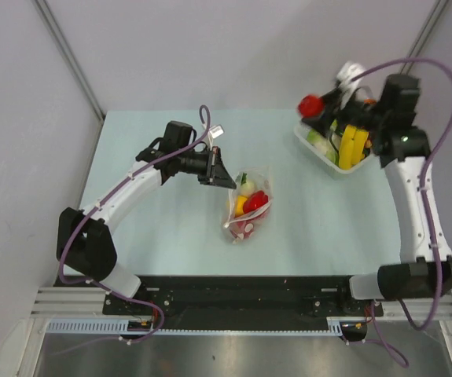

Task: Place the food in the zip-top bag and seal the zipper
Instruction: Place the fake vegetable in the zipper food storage bag.

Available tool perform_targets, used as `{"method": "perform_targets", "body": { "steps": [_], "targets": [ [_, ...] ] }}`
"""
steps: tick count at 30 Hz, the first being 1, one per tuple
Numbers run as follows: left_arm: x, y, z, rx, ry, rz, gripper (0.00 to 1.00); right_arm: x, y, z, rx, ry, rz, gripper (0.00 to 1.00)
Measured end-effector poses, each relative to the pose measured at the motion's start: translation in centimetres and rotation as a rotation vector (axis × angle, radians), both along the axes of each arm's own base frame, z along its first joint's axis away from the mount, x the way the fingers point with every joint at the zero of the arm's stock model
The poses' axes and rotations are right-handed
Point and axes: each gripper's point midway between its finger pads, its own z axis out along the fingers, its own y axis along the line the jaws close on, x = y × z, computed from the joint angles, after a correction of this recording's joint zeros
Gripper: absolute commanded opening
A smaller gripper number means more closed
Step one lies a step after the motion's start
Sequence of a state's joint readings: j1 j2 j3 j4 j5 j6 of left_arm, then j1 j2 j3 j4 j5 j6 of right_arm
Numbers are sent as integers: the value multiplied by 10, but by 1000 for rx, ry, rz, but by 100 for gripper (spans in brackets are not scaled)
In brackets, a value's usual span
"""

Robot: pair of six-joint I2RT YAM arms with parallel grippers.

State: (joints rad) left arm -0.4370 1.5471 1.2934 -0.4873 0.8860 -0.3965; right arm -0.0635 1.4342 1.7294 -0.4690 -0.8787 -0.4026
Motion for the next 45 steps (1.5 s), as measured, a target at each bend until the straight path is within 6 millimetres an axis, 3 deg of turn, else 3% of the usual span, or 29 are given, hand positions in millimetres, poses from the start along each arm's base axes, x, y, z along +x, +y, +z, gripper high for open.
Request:
{"method": "perform_targets", "body": {
  "steps": [2, 4, 6, 13, 16, 17, 18, 19, 23, 26, 30, 34, 36, 40, 42, 45],
  "targets": [
    [-1, 0, 0, -1, 5, 2, 0, -49, 61, -31, -100, -6, 187, 27],
    [-1, 0, 1, -3, 2, 2, 0, -90, 100, -60, -179, 7, 343, 27],
    [-1, 0, 2, -5, 0, 2, 0, -112, 122, -84, -246, 23, 439, 27],
    [-1, 0, 2, -7, 0, 0, 0, -131, 156, -150, -418, 100, 608, 30],
    [-2, 0, 3, -8, -3, 0, 0, -133, 164, -175, -479, 131, 660, 35],
    [-2, 0, 4, -8, -3, 0, 0, -134, 167, -181, -497, 134, 679, 43],
    [-2, 0, 4, -9, -3, -1, 0, -134, 169, -188, -518, 136, 692, 52],
    [-2, 0, 4, -9, -3, -1, 0, -135, 171, -194, -538, 138, 704, 71],
    [-2, 1, 4, -9, -3, -2, 0, -143, 179, -207, -607, 128, 738, 100],
    [-2, 1, 4, -10, -4, -1, 0, -146, 185, -203, -605, 118, 726, 100],
    [-1, 4, 8, -15, -14, 6, 0, -143, 182, -177, -531, 126, 620, 100],
    [-1, 6, 12, -20, -24, 13, 0, -128, 153, -138, -330, 243, 393, 89],
    [-1, 7, 11, -20, -25, 13, 0, -107, 127, -134, -257, 317, 262, 86],
    [-3, 7, 8, -15, -23, 10, 0, -77, 90, -155, -130, 533, 66, 79],
    [-3, 8, 8, -14, -28, 8, 0, -75, 90, -171, -99, 630, 45, 73],
    [-4, 8, 6, -4, -39, 2, 0, -82, 102, -191, -64, 765, 72, 73]
  ]
}}
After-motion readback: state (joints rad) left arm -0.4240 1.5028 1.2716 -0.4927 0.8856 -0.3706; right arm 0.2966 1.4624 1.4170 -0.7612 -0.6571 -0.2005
